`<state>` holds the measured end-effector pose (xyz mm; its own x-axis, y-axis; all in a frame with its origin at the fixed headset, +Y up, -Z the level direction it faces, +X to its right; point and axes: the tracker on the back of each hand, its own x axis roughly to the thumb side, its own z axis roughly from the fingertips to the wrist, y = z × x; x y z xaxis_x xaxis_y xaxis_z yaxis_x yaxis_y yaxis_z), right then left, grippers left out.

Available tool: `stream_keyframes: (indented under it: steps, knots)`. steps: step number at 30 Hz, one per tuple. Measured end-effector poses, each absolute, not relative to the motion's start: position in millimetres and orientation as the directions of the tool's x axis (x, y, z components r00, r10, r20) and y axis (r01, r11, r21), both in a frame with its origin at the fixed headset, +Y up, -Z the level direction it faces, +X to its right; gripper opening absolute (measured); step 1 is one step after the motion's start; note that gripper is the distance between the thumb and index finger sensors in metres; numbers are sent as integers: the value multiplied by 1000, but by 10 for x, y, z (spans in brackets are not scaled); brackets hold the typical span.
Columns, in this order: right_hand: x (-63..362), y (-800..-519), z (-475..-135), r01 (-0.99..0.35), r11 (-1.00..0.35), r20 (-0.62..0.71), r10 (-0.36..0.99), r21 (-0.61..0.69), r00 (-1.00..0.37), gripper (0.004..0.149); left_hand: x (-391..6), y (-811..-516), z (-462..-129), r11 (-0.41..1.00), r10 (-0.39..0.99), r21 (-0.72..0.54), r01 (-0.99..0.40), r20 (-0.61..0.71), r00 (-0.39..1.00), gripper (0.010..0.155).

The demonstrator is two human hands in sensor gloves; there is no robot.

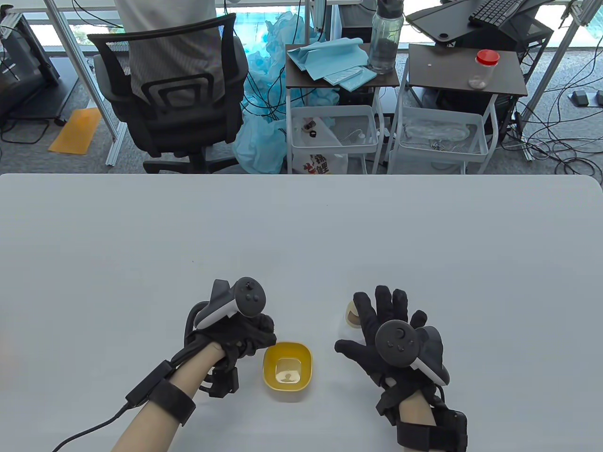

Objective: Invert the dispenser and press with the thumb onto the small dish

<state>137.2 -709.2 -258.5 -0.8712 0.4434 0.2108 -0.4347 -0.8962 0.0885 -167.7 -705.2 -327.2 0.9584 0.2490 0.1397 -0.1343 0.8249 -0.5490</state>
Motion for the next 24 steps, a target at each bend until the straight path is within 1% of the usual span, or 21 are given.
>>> stream_keyframes:
  steps: [3,8,10,13,18,22,24]
  knots:
    - [1365,-7093,-2586,-432,-897,213,441,90,-872,98,-1803,-6915,-3249,828,263,-539,-152,134,956,59]
    - [1359,-7095,-2585,-424,-901,212,433,88,-876,98,-2041,-6702,-3175,871,250,-457,-181,94,964,61]
    - [1363,-7094,-2582,-425,-901,210,433,84,-876,98,-2129,-6645,-3143,870,251,-457,-184,90,964,65]
    - [1369,-7090,-2577,-425,-902,207,430,69,-879,98,-2286,-6561,-3081,888,245,-419,-189,85,966,69]
    - [1398,-7031,-2551,-443,-896,208,432,-10,-878,99,-2513,-6514,-2962,917,219,-362,-167,106,970,72]
    - [1420,-7027,-2549,-441,-897,198,427,-31,-882,99,-2650,-6548,-2868,927,194,-344,-147,106,975,80]
    - [1423,-7032,-2550,-432,-901,192,418,-37,-888,99,-2717,-6583,-2825,941,173,-310,-134,102,980,83]
